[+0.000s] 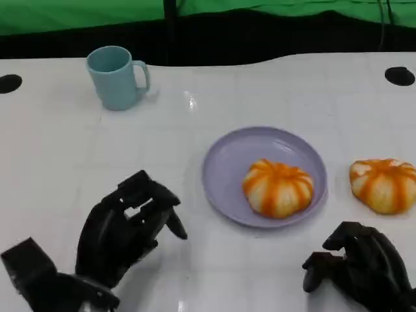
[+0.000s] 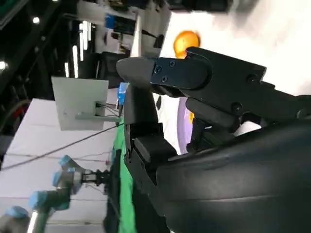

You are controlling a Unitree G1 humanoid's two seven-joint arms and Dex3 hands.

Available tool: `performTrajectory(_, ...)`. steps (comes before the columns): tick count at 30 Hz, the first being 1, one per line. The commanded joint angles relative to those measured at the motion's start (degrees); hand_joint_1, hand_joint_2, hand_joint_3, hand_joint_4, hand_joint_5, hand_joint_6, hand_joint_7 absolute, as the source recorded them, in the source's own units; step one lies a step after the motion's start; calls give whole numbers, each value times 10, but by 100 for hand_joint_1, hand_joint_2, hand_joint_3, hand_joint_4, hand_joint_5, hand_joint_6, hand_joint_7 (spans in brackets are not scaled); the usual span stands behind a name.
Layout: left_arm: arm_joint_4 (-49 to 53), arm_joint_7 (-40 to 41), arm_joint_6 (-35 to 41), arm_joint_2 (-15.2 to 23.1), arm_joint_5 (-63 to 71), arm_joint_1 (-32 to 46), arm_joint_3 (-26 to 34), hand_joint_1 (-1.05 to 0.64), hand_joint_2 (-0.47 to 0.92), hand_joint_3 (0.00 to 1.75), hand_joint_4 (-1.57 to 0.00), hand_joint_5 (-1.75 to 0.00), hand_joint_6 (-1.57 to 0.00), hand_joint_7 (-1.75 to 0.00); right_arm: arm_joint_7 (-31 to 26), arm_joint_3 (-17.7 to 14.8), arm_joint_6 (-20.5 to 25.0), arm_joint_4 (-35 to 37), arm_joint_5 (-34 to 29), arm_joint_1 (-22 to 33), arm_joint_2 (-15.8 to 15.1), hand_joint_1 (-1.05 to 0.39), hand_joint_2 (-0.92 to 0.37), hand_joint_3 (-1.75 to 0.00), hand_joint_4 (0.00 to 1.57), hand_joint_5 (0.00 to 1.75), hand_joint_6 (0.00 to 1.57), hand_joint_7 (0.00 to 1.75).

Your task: Grasp the bread from the table and place it into the plate.

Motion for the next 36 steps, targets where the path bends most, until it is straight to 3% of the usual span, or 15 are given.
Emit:
performTrajectory(1,-34,-13,55,-4,-22,24,17,-74,92,26,-80,-175,-60,-157,1,-5,4,-6,9,0,-5,-104,-75,0,156,74,157,31)
performTrajectory(7,-56,-27,113,-6,-32,48,29,-71,92,27,-84,-175,-56,-174,3,-1,0,-7,6,2,-8,-104,-76,-1,155,73,157,32)
performTrajectory(20,-69,-45,161,-16,-30,84,40,-68,92,27,-83,-175,-57,-172,-1,2,1,-27,5,16,-8,-103,-78,-1,154,75,157,31)
performTrajectory(36,-9,-63,161,-14,-17,35,65,-69,92,21,-86,-175,-60,-171,11,-4,-14,19,6,-12,-9,-103,-77,0,153,76,157,29)
